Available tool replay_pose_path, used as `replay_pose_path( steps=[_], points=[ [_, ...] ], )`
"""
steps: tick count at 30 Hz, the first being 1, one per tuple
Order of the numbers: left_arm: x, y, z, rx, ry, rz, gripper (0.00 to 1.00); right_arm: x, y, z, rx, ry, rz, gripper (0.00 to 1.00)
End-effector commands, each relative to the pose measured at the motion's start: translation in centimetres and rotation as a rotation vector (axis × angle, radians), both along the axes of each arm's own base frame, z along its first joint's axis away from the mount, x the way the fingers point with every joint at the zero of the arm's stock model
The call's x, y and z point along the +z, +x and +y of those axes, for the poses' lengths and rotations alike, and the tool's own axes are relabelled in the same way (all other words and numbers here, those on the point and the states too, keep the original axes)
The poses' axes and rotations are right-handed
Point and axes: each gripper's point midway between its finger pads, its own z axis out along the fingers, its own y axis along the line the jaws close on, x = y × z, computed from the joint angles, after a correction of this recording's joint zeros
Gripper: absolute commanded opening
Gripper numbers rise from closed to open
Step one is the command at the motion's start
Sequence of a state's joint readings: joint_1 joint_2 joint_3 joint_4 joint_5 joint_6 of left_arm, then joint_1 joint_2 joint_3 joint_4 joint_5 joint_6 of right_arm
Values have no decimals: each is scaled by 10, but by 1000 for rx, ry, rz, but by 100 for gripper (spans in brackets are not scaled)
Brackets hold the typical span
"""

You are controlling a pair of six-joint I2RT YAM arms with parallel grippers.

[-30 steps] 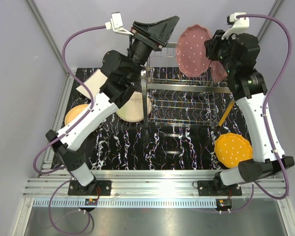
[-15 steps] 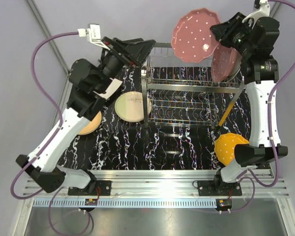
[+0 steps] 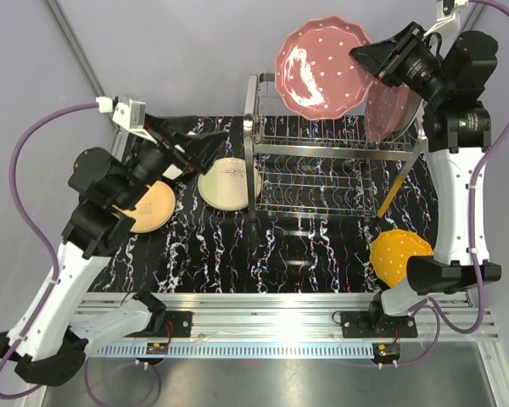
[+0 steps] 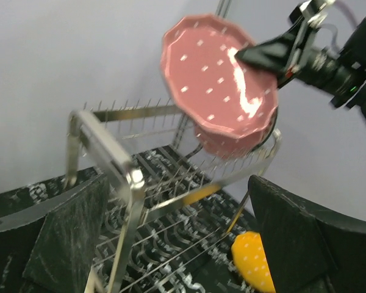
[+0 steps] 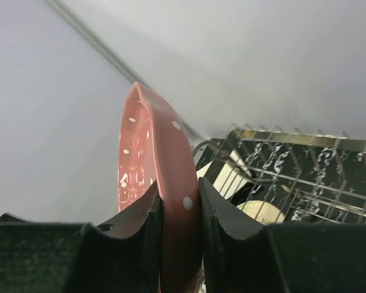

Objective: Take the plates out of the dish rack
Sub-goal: Pass the plate from the left arm to the right, then place the plate on the table

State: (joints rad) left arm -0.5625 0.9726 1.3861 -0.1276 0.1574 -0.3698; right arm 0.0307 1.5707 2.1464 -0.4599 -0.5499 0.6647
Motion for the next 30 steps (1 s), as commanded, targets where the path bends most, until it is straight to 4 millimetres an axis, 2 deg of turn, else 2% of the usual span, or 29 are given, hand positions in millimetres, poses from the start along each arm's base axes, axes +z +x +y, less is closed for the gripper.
replay_pose_path(
  steps=[1, 3, 4, 5, 9, 11, 12, 16, 21, 30],
  points=[
    [-14, -17, 30, 91, 97, -43, 99, 74, -89, 23, 195, 28, -254, 0],
    [-30, -21, 40, 125, 130, -24, 99, 65, -100, 31, 255, 6, -238, 0],
    [-29, -31, 49, 141, 136, -49, 99, 59, -110, 36, 293, -23, -243, 0],
    [-39, -31, 52, 153, 153, -36, 99, 55, -116, 39, 318, -36, -245, 0],
    [-62, -40, 69, 205, 190, -14, 99, 23, -146, 53, 434, -112, -236, 0],
    [-66, -49, 75, 207, 192, -21, 99, 11, -156, 58, 470, -134, -225, 0],
    [-75, -46, 79, 231, 202, -3, 99, 2, -163, 60, 487, -162, -237, 0],
    [-85, -51, 87, 256, 198, 7, 99, -22, -191, 81, 593, -213, -224, 0],
    [-94, -55, 96, 285, 200, 18, 99, -54, -211, 91, 681, -231, -189, 0],
    [-112, -58, 100, 294, 205, 47, 99, -102, -232, 97, 782, -271, -145, 0]
  ],
)
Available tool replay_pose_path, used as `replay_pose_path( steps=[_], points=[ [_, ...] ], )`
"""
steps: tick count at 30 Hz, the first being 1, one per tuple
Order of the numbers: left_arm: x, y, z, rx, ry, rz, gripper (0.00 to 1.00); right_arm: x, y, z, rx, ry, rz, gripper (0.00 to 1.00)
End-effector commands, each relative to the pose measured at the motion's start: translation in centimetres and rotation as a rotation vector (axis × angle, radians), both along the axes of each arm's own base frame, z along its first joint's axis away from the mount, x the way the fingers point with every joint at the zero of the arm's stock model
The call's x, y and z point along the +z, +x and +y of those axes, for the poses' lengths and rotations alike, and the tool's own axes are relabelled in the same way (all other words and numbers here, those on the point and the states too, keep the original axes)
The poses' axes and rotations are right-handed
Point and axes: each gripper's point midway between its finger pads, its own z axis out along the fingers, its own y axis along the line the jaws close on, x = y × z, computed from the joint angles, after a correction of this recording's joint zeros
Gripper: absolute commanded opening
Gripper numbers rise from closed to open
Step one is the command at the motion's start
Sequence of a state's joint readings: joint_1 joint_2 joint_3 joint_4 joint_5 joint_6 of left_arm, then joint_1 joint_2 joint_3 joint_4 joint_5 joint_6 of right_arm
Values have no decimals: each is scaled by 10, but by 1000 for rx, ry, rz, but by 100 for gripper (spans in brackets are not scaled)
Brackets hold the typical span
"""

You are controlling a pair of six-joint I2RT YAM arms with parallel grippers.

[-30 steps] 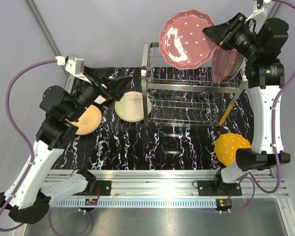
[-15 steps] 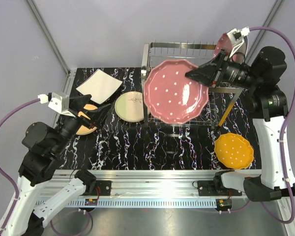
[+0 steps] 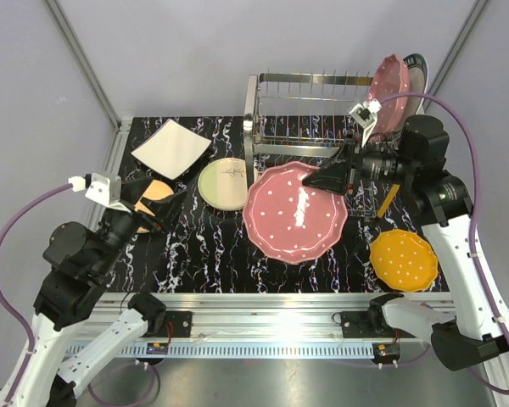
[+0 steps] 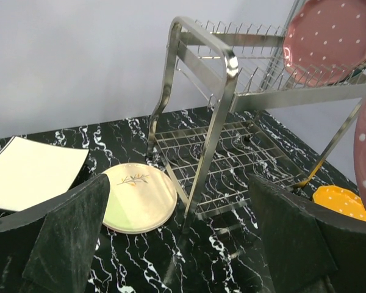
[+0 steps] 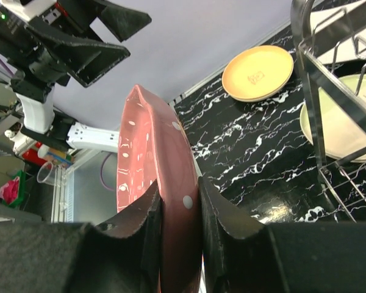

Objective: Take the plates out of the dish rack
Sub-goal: Place the plate on the table

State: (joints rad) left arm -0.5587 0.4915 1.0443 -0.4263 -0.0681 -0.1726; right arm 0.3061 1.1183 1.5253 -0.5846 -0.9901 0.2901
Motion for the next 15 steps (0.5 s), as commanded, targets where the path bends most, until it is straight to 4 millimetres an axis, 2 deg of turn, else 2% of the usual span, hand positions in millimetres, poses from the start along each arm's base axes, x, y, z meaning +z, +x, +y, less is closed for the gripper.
replay_pose_path(
  steps=[1, 8, 15],
  points=[
    [-7, 1, 6, 31, 0, -4, 99, 10, -29, 2, 89, 22, -99, 0],
    [-22, 1, 9, 44, -6, 18, 99, -45, -30, 5, 107, -78, -84, 0],
    [-33, 1, 8, 43, -8, 41, 99, -91, -32, 8, 123, -151, -69, 0]
  ],
)
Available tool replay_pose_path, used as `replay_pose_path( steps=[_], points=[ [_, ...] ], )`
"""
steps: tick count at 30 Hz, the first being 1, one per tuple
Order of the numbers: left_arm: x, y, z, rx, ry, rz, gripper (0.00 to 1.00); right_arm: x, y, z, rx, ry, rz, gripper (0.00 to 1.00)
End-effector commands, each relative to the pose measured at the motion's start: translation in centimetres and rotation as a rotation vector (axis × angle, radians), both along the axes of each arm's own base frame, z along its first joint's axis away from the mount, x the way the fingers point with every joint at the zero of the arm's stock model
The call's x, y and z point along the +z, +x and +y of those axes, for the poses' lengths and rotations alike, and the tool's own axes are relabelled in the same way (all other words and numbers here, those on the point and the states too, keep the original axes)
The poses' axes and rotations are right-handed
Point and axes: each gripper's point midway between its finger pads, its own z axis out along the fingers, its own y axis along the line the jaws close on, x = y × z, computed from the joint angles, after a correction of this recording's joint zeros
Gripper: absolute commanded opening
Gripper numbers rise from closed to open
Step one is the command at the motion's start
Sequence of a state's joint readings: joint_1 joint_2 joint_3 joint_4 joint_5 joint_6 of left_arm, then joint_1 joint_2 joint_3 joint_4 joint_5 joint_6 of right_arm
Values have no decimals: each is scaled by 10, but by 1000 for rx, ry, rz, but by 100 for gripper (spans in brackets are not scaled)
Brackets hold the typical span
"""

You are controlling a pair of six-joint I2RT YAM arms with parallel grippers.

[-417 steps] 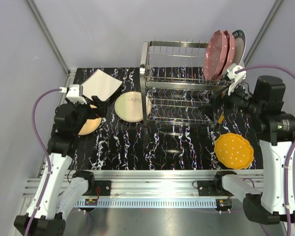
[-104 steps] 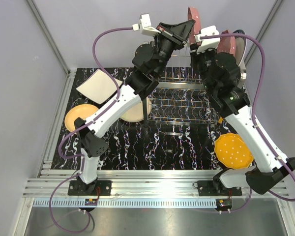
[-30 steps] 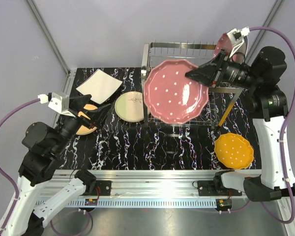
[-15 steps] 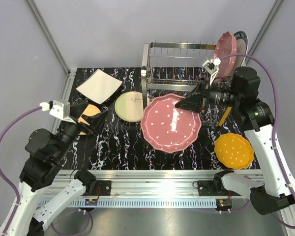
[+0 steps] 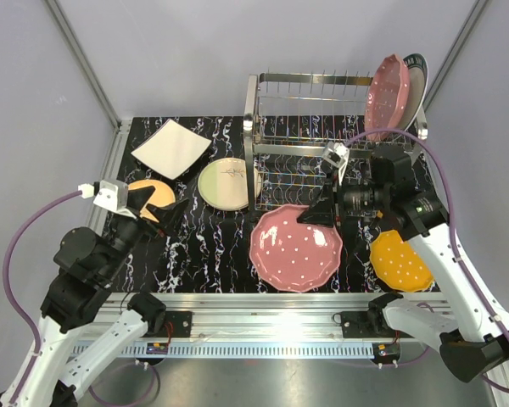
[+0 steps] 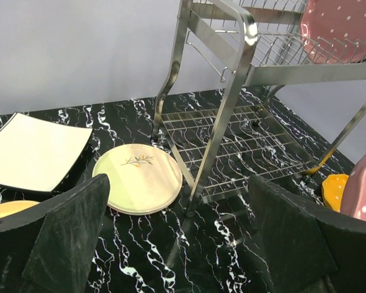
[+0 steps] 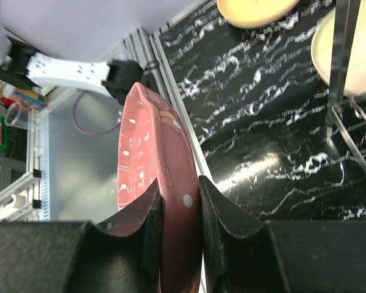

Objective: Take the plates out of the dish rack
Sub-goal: Place the plate on the table

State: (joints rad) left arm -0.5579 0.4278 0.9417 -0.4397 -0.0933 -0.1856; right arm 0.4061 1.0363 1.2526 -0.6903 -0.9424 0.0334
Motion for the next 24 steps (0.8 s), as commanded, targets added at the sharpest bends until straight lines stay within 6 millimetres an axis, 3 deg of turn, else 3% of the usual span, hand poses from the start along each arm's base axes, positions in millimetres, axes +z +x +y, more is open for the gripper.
replay_pose_path(
  steps=[1, 11, 19, 24],
  points=[
    [2, 0, 3, 19, -25, -12, 99, 6, -5, 2, 25, 24, -90, 0],
    [-15, 3, -5, -6, -53, 29, 99, -58, 0, 7, 56, -54, -63, 0],
    [-30, 5, -9, -16, -75, 54, 99, -106, 23, 9, 12, -144, -94, 0],
    [-36, 4, -8, -12, -73, 61, 99, -131, 28, 14, 45, -187, -139, 0]
  ],
)
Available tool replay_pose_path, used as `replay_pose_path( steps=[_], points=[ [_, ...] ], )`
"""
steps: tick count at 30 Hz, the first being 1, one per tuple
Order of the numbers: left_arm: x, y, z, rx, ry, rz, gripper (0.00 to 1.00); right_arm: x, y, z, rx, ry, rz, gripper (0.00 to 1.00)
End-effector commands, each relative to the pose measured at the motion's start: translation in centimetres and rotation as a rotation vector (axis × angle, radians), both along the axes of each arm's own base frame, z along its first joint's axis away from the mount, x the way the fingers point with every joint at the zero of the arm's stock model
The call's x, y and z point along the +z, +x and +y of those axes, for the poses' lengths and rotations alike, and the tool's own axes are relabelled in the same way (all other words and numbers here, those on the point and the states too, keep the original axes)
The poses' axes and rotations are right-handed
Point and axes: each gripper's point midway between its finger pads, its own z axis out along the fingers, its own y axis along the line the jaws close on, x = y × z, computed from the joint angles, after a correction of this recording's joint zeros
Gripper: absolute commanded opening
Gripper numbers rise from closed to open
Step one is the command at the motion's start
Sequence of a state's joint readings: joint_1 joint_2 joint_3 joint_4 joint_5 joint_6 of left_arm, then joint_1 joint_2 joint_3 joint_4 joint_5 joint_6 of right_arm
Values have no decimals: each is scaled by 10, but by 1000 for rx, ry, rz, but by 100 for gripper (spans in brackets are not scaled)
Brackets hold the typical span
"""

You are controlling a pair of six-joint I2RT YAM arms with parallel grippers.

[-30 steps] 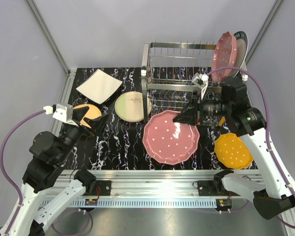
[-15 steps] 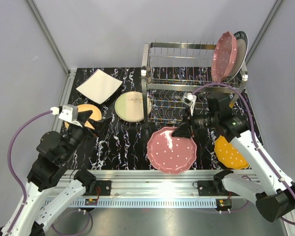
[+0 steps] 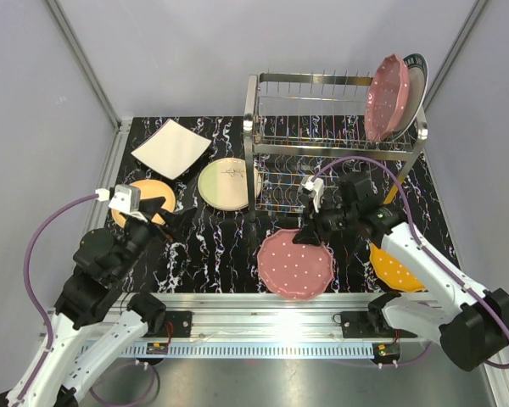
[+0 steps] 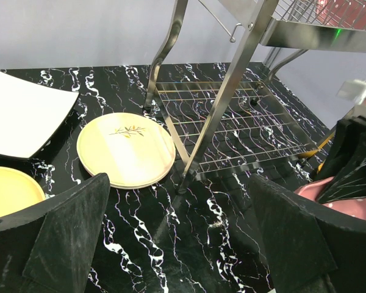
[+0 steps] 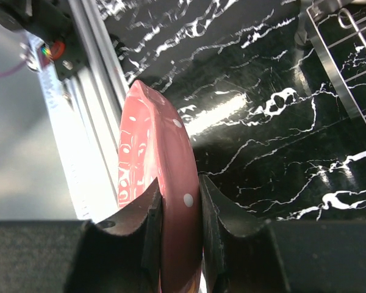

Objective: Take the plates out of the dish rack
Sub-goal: Place the plate on the table

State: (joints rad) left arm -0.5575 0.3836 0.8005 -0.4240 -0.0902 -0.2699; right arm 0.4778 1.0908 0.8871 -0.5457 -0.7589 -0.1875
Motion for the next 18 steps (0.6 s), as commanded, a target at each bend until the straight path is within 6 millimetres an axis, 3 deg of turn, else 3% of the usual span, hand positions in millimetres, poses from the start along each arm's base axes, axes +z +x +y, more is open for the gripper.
replay_pose_path(
  steps=[1, 7, 11, 18],
  points=[
    [12, -1, 0, -2, -40, -44, 99, 9, 13, 16, 56, 44, -137, 0],
    [5, -1, -1, -5, -37, -34, 99, -12, 19, 23, 80, 9, -153, 0],
    [-1, 0, -2, -7, -33, -24, 99, -13, 17, 23, 98, -1, -163, 0],
    [-20, 0, -15, -55, -79, 12, 99, -9, -3, 1, 156, -73, -230, 0]
  ],
)
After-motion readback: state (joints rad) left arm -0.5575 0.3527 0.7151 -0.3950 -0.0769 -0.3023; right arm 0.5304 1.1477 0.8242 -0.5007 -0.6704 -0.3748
